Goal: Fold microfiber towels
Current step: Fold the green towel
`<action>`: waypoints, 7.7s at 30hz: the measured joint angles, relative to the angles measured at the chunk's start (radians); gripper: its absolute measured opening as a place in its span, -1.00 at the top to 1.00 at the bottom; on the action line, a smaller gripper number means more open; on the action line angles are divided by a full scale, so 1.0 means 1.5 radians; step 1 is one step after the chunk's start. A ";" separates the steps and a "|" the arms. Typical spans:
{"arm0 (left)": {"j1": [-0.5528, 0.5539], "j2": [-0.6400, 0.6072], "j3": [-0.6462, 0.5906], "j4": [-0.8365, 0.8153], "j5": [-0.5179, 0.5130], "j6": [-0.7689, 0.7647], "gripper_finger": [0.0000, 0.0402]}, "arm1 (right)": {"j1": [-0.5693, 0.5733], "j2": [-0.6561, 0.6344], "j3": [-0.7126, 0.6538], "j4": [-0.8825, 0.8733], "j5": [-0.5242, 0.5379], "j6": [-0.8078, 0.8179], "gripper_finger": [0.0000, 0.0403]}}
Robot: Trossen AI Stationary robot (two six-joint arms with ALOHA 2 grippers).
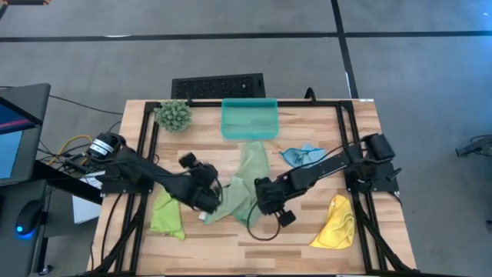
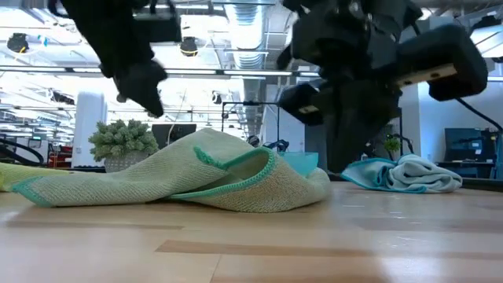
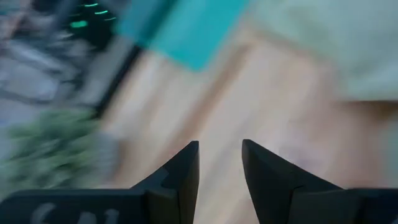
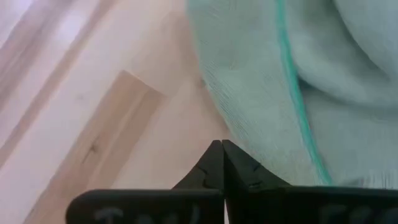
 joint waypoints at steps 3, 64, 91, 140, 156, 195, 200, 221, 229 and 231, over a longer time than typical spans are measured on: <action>-0.039 0.008 -0.006 0.167 0.123 0.120 0.43 | -0.009 -0.047 -0.087 0.076 0.002 0.055 0.97; 0.063 -0.157 0.034 0.511 0.373 0.333 1.00 | 0.032 -0.163 -0.272 0.134 0.352 0.269 0.91; -0.087 -0.174 0.034 0.596 0.202 0.483 1.00 | -0.012 -0.289 -0.256 0.042 0.365 0.212 -0.09; -0.263 -0.174 0.126 0.499 -0.417 0.699 1.00 | 0.283 -0.528 -0.203 -0.080 0.600 0.328 0.97; -0.160 -0.179 0.149 0.089 -0.436 0.411 1.00 | 0.328 -0.607 -0.123 -0.104 0.891 0.300 0.96; -0.224 -0.188 -0.118 0.319 0.082 0.082 1.00 | 0.224 -0.223 -0.231 0.040 0.101 0.457 0.93; -0.267 -0.173 -0.119 0.336 0.092 -0.002 1.00 | 0.226 -0.235 -0.231 0.048 0.069 0.471 0.91; -0.340 -0.170 -0.120 0.225 0.033 -0.117 1.00 | 0.178 -0.314 -0.231 0.033 0.076 0.479 0.93; -0.302 -0.171 -0.154 0.100 -0.014 -0.249 1.00 | 0.059 -0.341 -0.231 -0.065 0.205 0.473 0.94; -0.294 -0.171 -0.175 0.120 -0.014 -0.251 1.00 | 0.030 -0.324 -0.231 -0.074 0.207 0.463 0.94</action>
